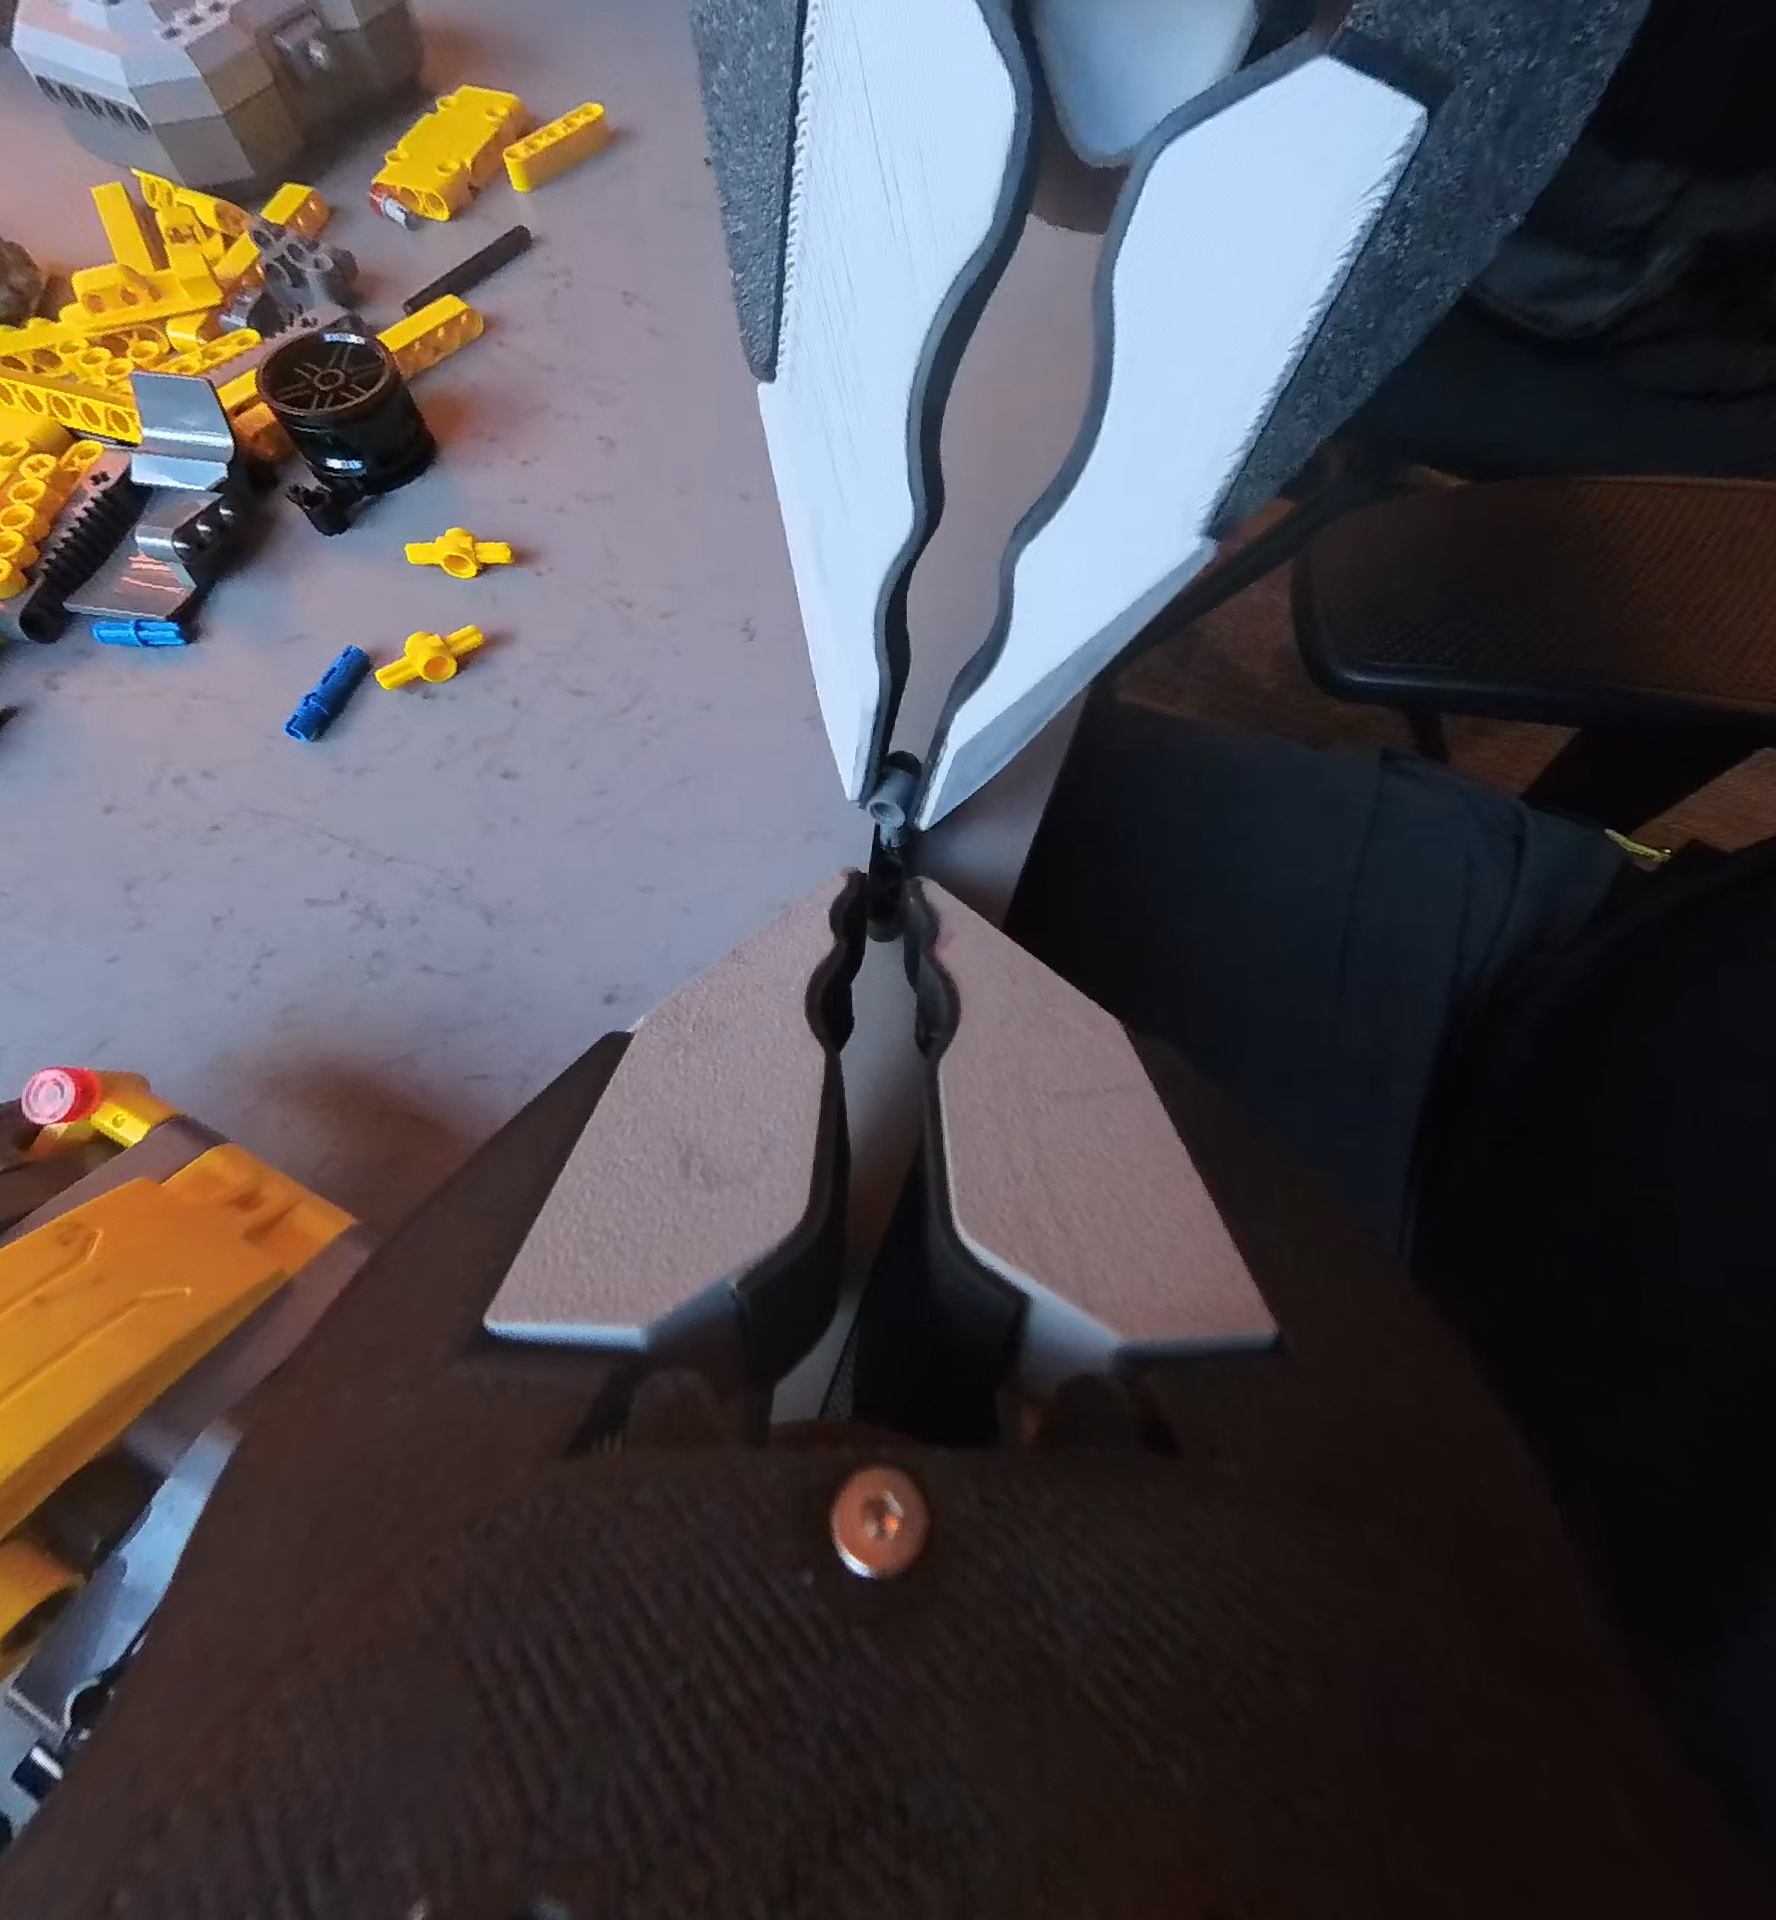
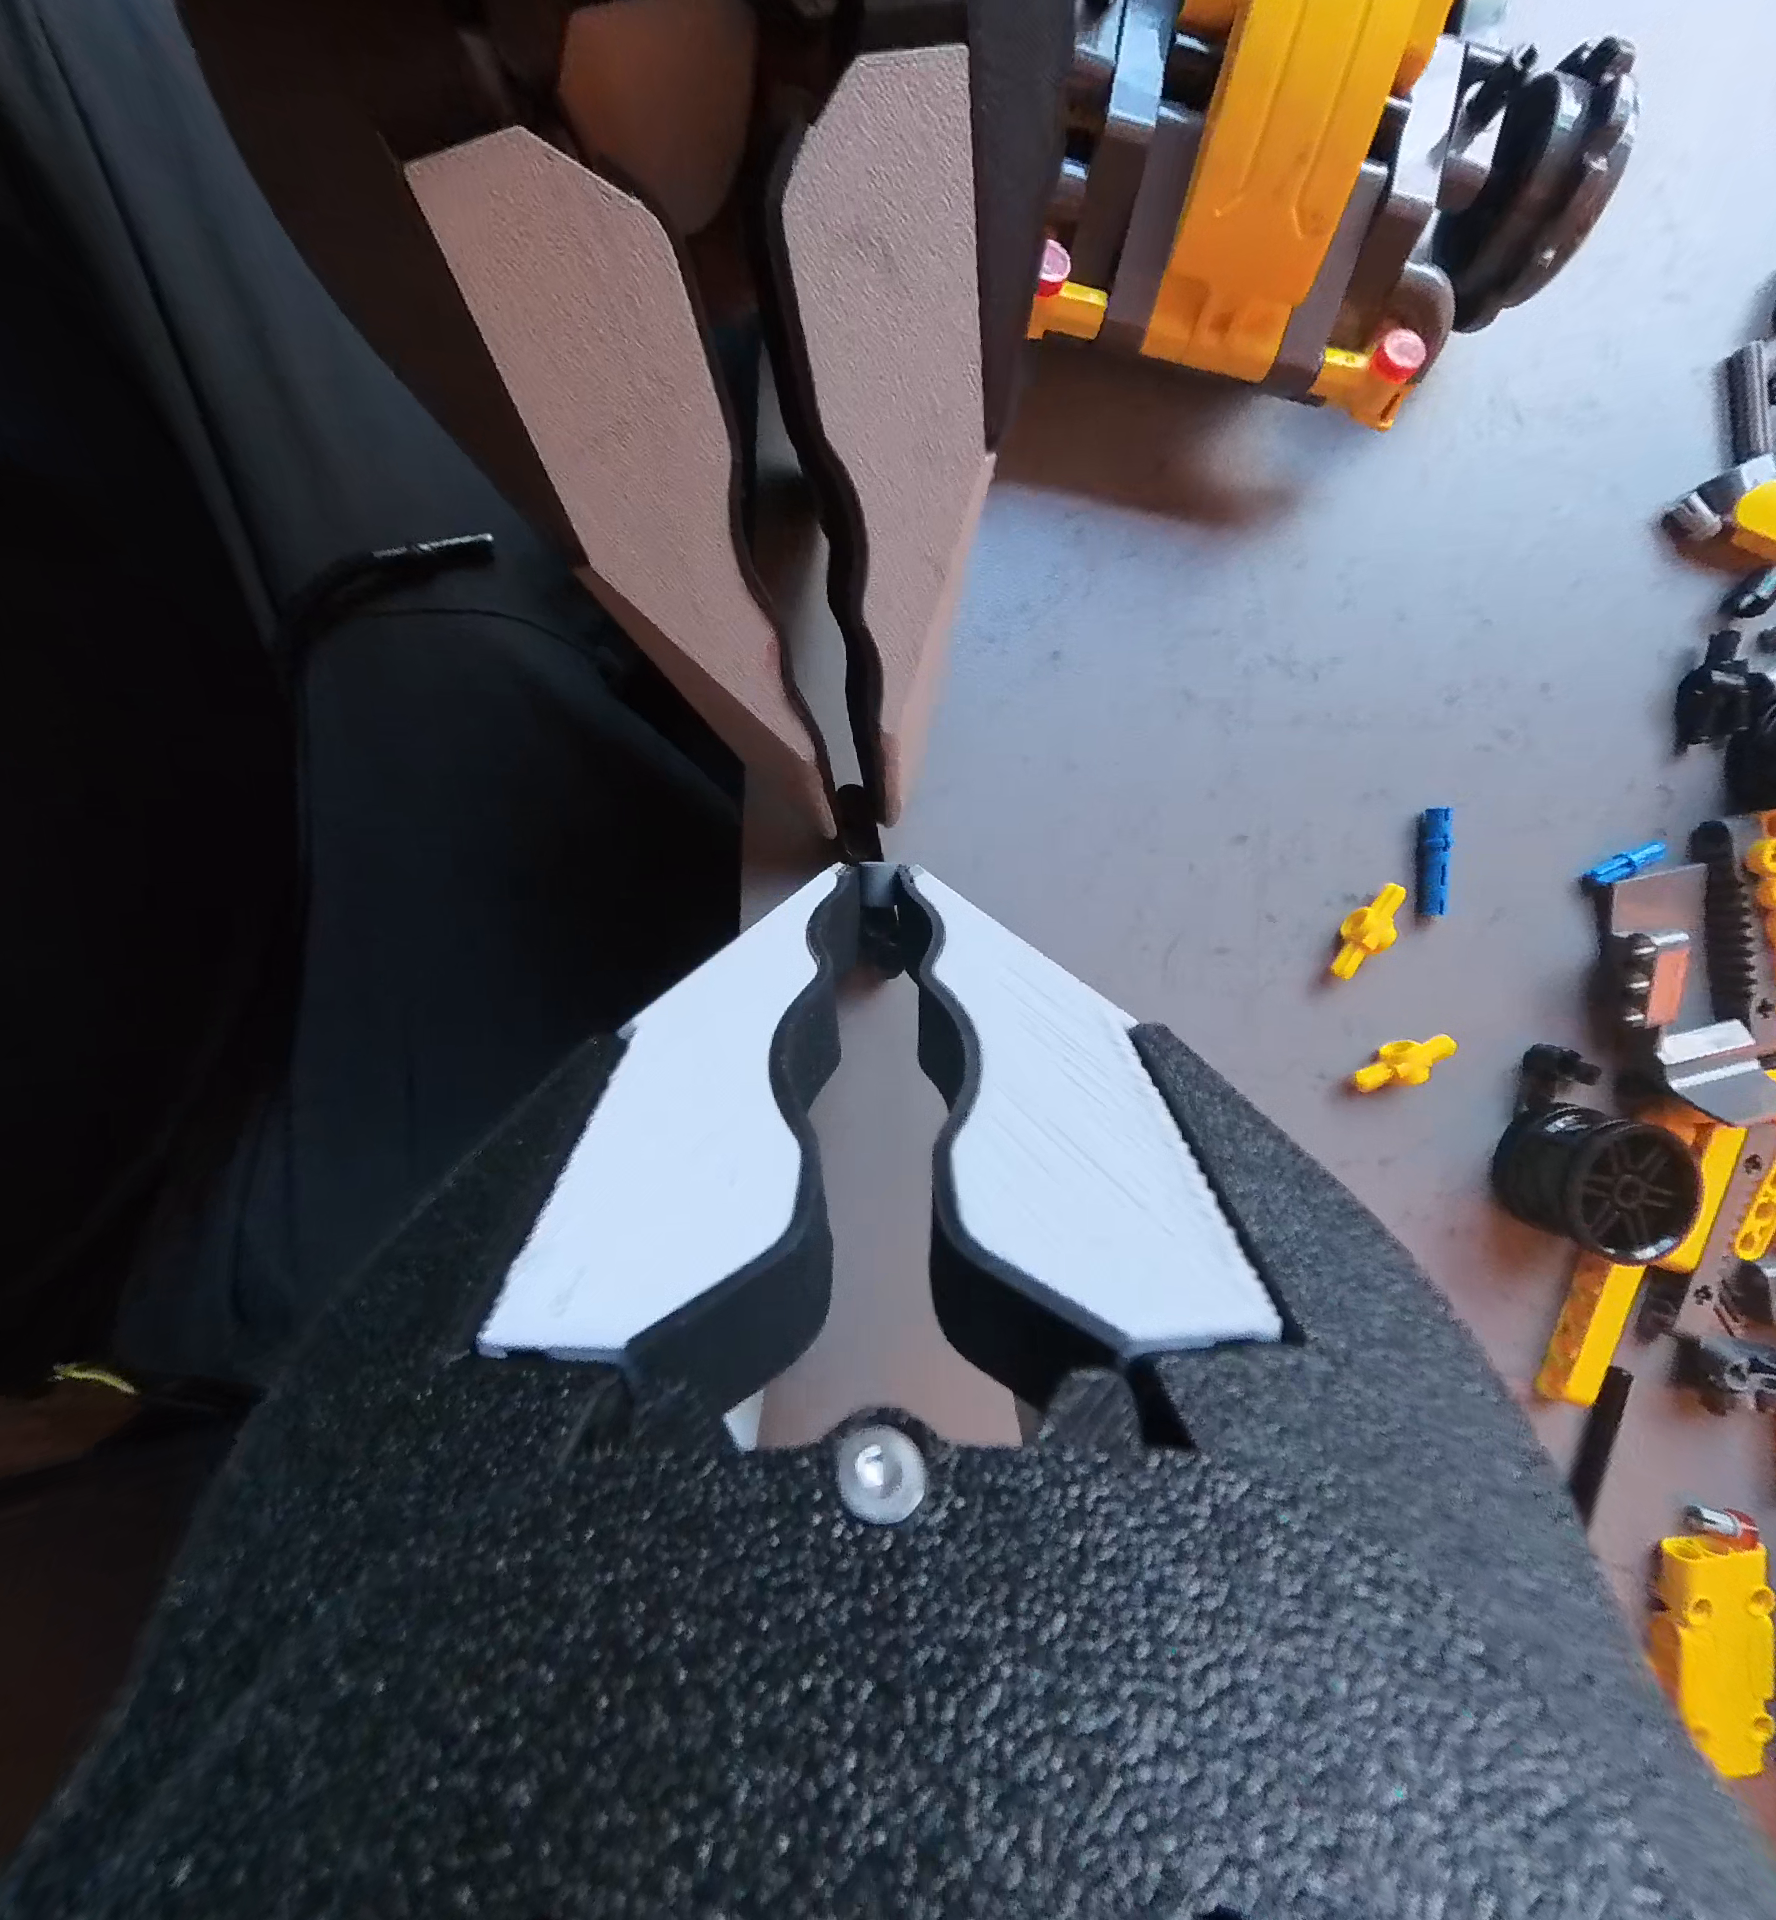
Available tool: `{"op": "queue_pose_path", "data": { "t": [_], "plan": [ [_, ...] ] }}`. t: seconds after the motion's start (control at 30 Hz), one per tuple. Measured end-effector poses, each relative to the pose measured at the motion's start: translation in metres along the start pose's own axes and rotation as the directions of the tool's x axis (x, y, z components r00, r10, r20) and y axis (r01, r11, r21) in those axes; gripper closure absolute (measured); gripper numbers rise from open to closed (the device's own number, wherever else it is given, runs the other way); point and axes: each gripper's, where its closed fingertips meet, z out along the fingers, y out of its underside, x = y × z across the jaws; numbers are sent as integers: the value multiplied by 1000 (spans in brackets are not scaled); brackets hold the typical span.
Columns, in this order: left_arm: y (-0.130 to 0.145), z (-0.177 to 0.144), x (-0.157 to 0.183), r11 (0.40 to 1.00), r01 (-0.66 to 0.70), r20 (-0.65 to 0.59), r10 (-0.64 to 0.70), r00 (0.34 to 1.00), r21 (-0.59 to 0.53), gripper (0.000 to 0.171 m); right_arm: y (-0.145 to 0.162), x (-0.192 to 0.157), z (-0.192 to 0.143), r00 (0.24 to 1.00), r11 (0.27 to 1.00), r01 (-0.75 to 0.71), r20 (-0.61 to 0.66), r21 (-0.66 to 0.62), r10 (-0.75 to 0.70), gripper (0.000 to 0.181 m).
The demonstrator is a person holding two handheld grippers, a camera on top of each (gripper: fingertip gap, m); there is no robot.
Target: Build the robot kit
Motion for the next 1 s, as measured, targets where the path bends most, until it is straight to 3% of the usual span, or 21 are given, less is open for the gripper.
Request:
{"op": "queue_pose_path", "data": {
  "t": [0.57, 1.0],
  "plan": [
    [0, 0, 0, 1000, -14, 1, 14, 1000, 6, 169, 0, -1, 0, 962, 963, 246, -91, -105, -256, 175],
    [0, 0, 0, 1000, -18, 3, 18, 1000, 8, 169, 0, -3, 0, 891, 911, 384, -199, -149, -408, 175]
  ]
}}
